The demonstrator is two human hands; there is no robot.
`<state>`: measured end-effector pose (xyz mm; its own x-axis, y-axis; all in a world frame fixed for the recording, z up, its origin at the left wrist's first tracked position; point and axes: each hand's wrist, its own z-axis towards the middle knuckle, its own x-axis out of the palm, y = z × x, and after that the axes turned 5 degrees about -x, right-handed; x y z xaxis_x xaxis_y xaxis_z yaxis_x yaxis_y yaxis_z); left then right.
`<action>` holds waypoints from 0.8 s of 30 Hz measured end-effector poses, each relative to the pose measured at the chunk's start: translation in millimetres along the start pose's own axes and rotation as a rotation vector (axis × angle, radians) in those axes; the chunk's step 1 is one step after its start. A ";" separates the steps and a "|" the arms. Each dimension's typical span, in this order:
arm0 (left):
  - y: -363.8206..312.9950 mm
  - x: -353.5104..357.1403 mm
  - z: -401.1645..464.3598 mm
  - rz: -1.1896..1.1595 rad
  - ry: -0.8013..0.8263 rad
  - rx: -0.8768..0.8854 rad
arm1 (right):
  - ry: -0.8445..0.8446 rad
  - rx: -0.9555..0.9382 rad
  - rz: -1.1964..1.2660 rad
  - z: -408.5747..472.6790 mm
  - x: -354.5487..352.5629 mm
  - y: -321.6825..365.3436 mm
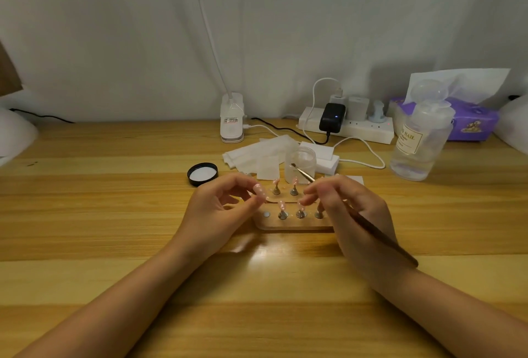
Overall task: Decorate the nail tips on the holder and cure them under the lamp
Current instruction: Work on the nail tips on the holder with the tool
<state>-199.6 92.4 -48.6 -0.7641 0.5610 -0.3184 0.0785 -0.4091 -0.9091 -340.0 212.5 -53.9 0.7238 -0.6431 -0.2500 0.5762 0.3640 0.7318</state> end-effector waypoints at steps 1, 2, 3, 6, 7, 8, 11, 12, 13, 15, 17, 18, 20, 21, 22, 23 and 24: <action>0.7 0.0 -0.1 0.015 0.001 0.001 | -0.003 -0.003 -0.028 0.7 0.3 -0.2; 0.9 0.0 -0.3 0.020 0.004 0.001 | -0.005 -0.005 -0.049 1.2 0.5 0.0; 0.9 0.2 -0.7 0.016 0.006 0.003 | -0.003 -0.007 -0.061 1.4 0.7 -0.2; 0.0 0.6 -1.0 0.043 0.023 0.015 | 0.014 -0.005 -0.086 1.4 0.0 -0.5; 0.2 0.7 -0.6 0.049 0.029 0.017 | 0.017 -0.005 -0.095 1.7 -0.3 -0.3; 0.4 0.4 -0.3 0.045 0.036 0.010 | 0.019 -0.003 -0.103 2.1 -0.6 0.0; 0.2 0.8 0.2 0.030 0.076 -0.014 | 0.043 0.001 -0.159 2.6 -0.5 0.3; 0.6 1.3 0.4 0.041 0.081 -0.017 | 0.056 -0.009 -0.199 2.8 -0.1 0.1; 1.1 1.9 0.5 0.052 0.078 -0.024 | 0.069 -0.029 -0.243 2.9 0.6 0.1; 2.7 2.4 1.1 0.061 0.065 -0.051 | 0.107 -0.068 -0.328 3.0 2.8 0.4; 4.2 2.4 1.5 0.067 0.072 -0.057 | 0.150 -0.097 -0.406 2.7 5.1 -0.4; 4.5 2.4 1.4 0.074 0.079 -0.050 | 0.172 -0.114 -0.444 2.4 5.3 -1.7; 5.0 2.7 1.1 0.089 0.087 -0.029 | 0.228 -0.135 -0.497 1.4 5.5 -4.6; 5.2 2.9 1.0 0.106 0.087 -0.015 | 0.259 -0.142 -0.508 0.8 5.7 -5.7; 5.3 2.8 0.9 0.126 0.087 -0.001 | 0.281 -0.152 -0.514 0.0 5.9 -6.7; 5.5 2.7 0.8 0.142 0.085 0.010 | 0.291 -0.168 -0.522 -0.7 6.1 -7.8; 5.7 2.5 0.8 0.151 0.084 0.017 | 0.294 -0.181 -0.530 -1.1 6.3 -8.5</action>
<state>-201.6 90.8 -54.4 -0.6885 0.5498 -0.4730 0.1767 -0.5054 -0.8446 -340.0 206.0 -62.3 0.3815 -0.5644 -0.7321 0.9216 0.1715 0.3481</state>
